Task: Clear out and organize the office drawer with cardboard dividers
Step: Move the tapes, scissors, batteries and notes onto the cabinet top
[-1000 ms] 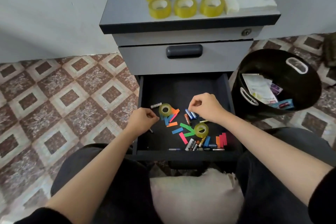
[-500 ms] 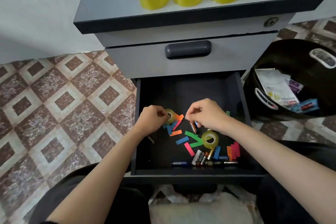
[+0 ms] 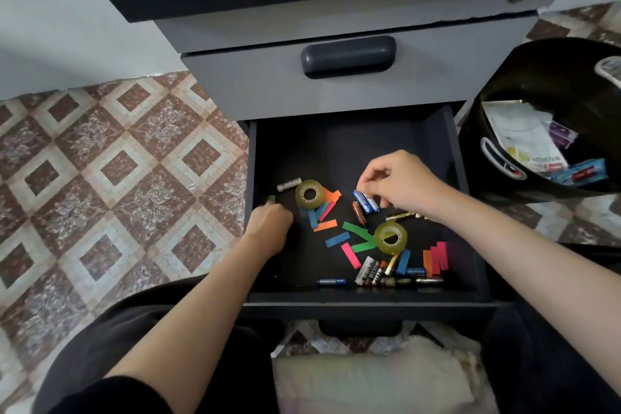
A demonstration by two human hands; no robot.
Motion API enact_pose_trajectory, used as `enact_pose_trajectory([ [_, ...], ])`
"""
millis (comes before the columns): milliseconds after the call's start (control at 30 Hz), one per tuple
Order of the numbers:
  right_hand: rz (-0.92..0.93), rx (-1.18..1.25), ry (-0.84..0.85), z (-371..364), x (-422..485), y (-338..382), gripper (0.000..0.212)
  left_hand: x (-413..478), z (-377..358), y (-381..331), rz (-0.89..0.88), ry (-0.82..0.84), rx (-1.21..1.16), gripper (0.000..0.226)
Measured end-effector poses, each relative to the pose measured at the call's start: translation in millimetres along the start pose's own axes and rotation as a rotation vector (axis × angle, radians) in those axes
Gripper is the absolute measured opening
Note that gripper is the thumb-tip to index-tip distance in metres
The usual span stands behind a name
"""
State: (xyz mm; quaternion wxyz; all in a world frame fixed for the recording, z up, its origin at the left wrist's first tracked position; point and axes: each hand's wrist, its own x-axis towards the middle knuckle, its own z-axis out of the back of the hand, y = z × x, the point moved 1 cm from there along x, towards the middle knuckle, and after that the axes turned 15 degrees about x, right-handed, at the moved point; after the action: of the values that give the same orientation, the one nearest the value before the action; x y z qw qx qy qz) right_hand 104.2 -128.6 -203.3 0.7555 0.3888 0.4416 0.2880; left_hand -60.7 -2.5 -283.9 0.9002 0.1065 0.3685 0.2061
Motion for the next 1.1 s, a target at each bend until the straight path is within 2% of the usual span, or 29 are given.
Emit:
enact_pose_trajectory([
  [100, 0.009, -0.021, 0.009, 1.1, -1.5, -0.9, 0.011, -1.7, -7.4, -7.0, -0.008, -0.016, 0.171, 0.025],
  [233, 0.003, -0.029, 0.030, 0.4, -3.1, -2.8, 0.011, -0.3, -11.9, -10.5, -0.016, -0.018, 0.221, 0.022],
  [300, -0.002, -0.030, 0.037, 1.0, -3.4, -4.7, 0.010, 0.0, -8.0, -12.2, -0.016, 0.000, 0.169, 0.022],
  [467, -0.043, -0.114, 0.085, 0.0, -4.0, -13.0, 0.014, -0.4, 11.8, -32.9, -0.094, -0.019, -0.155, 0.027],
  [700, -0.085, -0.212, 0.127, -5.3, -1.5, -29.5, 0.015, -4.3, 2.3, -37.3, -0.116, 0.007, -0.075, 0.021],
  [867, -0.138, -0.316, 0.250, -16.5, -8.5, -46.4, 0.017, -6.2, -1.4, -34.2, -0.131, 0.016, -0.129, 0.024],
  [1000, -0.246, -0.423, 0.368, -22.0, -13.8, -65.2, 0.019, -5.2, 5.0, -46.5, -0.206, -0.050, -0.288, 0.023],
  [1100, -0.320, -0.536, 0.416, -30.9, -18.3, -82.1, 0.031, -8.1, 4.1, -61.7, -0.293, 0.062, -0.407, 0.025],
])
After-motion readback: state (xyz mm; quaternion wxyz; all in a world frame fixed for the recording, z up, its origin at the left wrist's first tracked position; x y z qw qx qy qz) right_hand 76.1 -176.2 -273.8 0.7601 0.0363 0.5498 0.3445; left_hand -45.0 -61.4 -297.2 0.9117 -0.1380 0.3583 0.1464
